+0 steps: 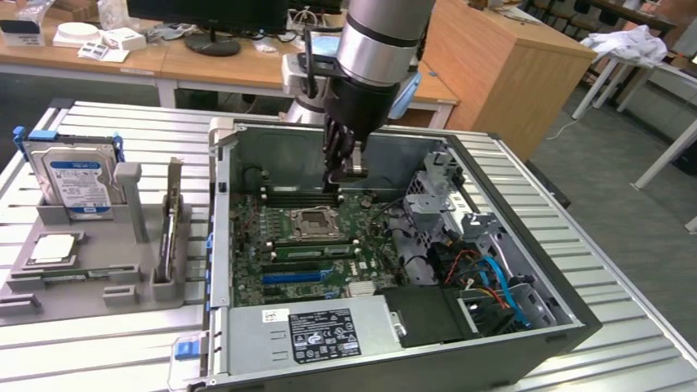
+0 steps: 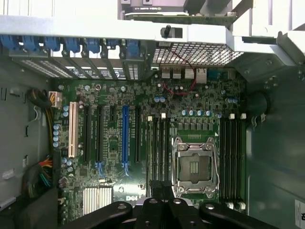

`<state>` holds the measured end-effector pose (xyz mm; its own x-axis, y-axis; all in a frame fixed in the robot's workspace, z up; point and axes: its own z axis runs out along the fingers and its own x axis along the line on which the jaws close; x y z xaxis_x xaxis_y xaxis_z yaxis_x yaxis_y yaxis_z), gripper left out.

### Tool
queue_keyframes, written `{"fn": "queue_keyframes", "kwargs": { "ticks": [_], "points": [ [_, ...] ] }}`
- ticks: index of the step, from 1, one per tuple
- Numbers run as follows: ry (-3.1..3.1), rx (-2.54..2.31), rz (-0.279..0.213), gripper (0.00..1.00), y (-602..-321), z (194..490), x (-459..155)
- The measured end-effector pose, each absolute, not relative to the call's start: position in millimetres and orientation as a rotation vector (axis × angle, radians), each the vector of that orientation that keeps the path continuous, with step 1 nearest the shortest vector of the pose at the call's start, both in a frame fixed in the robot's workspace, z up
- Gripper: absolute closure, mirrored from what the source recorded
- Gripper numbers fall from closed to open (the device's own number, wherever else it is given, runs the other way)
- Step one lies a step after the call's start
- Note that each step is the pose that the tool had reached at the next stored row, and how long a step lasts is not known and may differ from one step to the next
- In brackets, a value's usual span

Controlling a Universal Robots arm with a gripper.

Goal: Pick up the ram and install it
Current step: 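Press down the ram until it locks into place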

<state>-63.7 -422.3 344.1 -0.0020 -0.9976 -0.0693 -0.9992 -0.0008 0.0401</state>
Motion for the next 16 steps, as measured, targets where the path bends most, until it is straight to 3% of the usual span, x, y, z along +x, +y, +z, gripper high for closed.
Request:
{"fn": "queue_keyframes", "kwargs": {
  "ticks": [16],
  "points": [
    [2.206, -2.204, 0.121, 0.89, -422, 344, -48]
  ]
}}
